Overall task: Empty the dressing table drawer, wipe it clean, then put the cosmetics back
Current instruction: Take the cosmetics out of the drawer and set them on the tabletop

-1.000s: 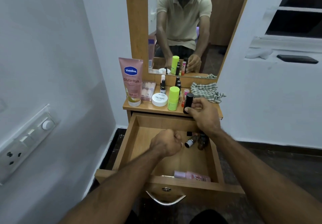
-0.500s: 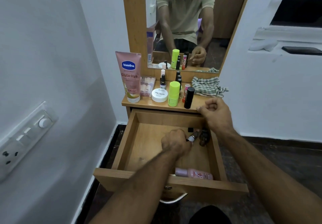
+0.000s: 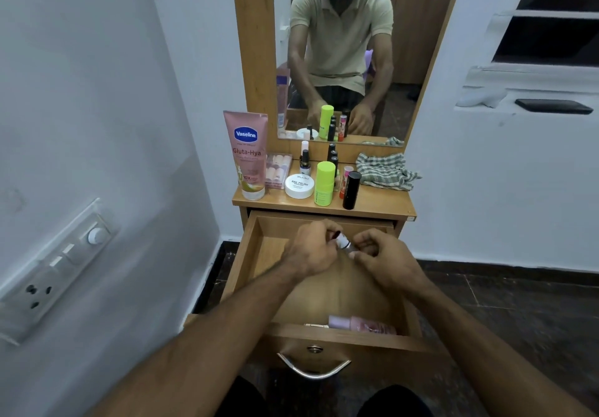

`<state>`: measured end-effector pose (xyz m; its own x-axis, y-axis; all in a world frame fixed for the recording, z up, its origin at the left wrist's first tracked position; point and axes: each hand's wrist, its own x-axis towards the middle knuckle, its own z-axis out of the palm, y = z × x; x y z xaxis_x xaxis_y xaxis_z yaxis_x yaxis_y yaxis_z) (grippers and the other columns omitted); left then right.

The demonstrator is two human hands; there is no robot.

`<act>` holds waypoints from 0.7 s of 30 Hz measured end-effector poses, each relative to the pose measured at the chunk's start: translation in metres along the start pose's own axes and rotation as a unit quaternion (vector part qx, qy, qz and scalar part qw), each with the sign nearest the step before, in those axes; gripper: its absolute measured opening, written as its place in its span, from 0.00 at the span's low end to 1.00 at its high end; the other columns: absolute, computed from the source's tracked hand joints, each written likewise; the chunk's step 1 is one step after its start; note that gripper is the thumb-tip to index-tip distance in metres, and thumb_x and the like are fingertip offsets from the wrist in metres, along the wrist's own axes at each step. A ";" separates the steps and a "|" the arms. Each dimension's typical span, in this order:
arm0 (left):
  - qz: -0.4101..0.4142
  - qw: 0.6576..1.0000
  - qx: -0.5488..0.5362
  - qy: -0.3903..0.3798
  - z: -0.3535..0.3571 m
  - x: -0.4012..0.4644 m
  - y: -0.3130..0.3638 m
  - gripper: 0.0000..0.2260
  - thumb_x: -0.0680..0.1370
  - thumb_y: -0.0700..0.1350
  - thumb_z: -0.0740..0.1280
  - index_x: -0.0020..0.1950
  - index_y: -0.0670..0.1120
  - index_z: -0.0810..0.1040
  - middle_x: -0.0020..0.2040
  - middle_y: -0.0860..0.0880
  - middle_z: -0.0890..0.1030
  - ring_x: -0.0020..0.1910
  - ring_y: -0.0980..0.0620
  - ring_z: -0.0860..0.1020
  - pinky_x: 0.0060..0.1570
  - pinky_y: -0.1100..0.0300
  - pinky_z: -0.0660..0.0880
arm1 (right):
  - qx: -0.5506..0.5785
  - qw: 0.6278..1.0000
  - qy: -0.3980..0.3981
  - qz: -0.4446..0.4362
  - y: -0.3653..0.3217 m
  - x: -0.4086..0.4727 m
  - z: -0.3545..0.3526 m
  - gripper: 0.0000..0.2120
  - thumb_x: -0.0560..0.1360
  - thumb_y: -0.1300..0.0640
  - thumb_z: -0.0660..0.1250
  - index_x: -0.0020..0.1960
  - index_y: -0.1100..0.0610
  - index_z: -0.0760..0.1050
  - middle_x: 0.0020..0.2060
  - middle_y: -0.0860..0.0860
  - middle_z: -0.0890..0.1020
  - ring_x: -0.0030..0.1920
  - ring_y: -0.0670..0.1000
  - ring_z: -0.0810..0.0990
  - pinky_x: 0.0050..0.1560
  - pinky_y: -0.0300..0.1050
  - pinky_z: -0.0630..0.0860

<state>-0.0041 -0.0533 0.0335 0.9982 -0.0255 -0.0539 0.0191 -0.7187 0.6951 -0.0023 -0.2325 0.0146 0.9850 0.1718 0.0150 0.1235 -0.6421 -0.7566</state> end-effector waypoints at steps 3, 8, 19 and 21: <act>0.059 0.998 -0.032 0.020 -0.009 -0.006 0.001 0.14 0.80 0.43 0.68 0.64 0.54 0.80 0.52 0.58 0.81 0.54 0.57 0.79 0.55 0.60 0.78 | 0.022 1.000 -0.008 -0.003 -0.011 -0.004 0.003 0.11 0.74 0.57 0.76 0.55 0.52 0.80 0.47 0.46 0.84 0.48 0.44 0.83 0.51 0.40 0.79; 0.102 0.988 -0.106 0.052 -0.015 -0.015 0.006 0.15 0.78 0.47 0.72 0.65 0.54 0.80 0.46 0.62 0.78 0.47 0.66 0.76 0.51 0.63 0.77 | 0.124 0.992 -0.002 -0.014 -0.022 -0.013 -0.004 0.12 0.75 0.62 0.75 0.57 0.53 0.81 0.48 0.48 0.86 0.51 0.45 0.84 0.55 0.41 0.80; 0.121 0.982 -0.123 0.081 -0.019 -0.022 0.033 0.15 0.77 0.45 0.73 0.63 0.55 0.81 0.44 0.63 0.83 0.45 0.66 0.80 0.47 0.60 0.81 | 0.106 0.990 0.091 -0.022 -0.038 -0.014 -0.038 0.07 0.73 0.50 0.77 0.48 0.48 0.80 0.41 0.46 0.84 0.38 0.39 0.82 0.33 0.35 0.76; 0.109 0.987 -0.098 0.066 -0.016 -0.021 0.029 0.14 0.79 0.43 0.70 0.63 0.55 0.81 0.47 0.61 0.83 0.46 0.63 0.81 0.48 0.57 0.82 | 0.084 0.988 0.128 -0.025 -0.037 -0.005 -0.047 0.06 0.74 0.52 0.76 0.48 0.46 0.80 0.42 0.44 0.84 0.42 0.39 0.81 0.35 0.31 0.73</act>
<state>-0.0235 -0.0626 0.0666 0.9784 -0.0644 0.1963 -0.1984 -0.5580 0.8057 -0.0060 -0.2448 0.0729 0.9790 -0.0085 0.2037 0.1720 -0.5015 -0.8479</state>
